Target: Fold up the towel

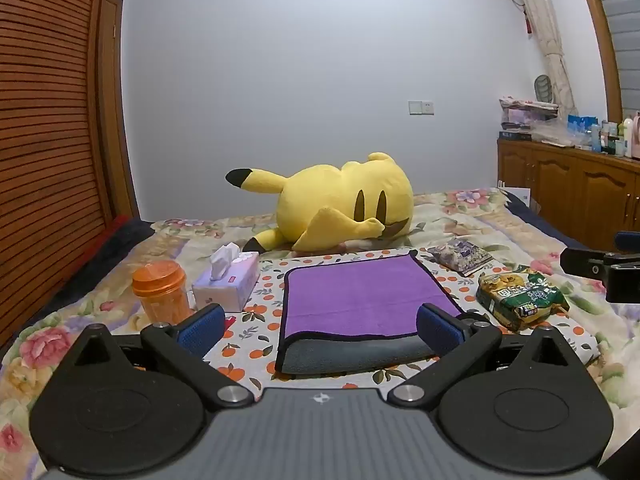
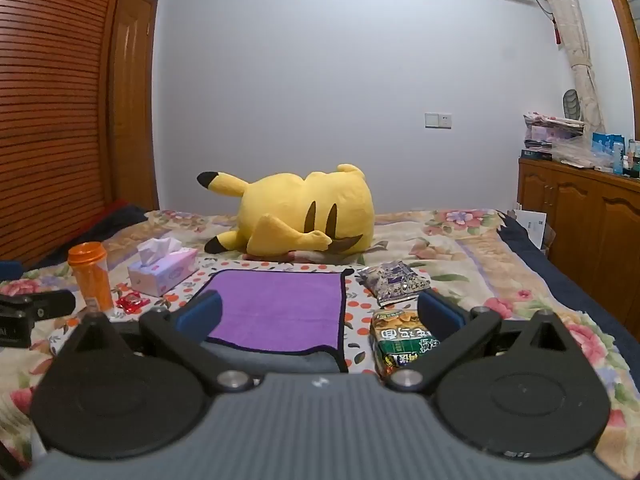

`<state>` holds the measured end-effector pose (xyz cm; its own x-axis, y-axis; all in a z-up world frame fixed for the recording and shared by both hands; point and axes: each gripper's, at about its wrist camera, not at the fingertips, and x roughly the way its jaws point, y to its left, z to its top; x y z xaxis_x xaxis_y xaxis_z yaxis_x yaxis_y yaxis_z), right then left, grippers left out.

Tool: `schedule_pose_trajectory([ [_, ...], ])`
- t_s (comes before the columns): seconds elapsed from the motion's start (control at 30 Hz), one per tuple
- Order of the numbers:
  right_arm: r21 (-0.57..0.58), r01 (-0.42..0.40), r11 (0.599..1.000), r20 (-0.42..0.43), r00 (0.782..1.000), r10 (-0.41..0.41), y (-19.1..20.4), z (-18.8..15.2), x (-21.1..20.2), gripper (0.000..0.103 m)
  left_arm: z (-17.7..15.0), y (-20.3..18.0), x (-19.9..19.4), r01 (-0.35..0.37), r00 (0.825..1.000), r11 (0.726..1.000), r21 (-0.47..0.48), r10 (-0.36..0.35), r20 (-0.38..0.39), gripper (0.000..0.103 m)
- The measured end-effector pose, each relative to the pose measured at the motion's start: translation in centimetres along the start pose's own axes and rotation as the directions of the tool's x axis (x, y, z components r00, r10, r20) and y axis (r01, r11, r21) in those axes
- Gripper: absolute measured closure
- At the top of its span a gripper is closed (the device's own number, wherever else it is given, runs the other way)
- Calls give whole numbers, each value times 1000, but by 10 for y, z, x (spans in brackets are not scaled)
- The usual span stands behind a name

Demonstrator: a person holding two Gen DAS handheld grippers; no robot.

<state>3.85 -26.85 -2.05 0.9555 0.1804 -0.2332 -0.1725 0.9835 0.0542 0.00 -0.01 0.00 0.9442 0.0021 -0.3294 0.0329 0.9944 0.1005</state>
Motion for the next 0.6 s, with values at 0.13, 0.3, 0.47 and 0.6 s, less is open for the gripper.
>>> schedule_pose_trajectory([
  [0.13,-2,-1,1000,-4,1000,1,0,0,-1,0,0,0,-1,1,1000,1000,1,-1,2,0],
  [0.3,-2,2,1000,-12,1000,-2,-1,0,1,0,0,0,1,0,1000,1000,2,0,-2,0],
  [0.47,-4,1,1000,-10,1000,-1,-1,0,1,0,0,0,2,0,1000,1000,4,0,4,0],
  [0.6,-3,1,1000,-11,1000,-1,-1,0,1,0,2,0,3,-1,1000,1000,3,1,5,0],
])
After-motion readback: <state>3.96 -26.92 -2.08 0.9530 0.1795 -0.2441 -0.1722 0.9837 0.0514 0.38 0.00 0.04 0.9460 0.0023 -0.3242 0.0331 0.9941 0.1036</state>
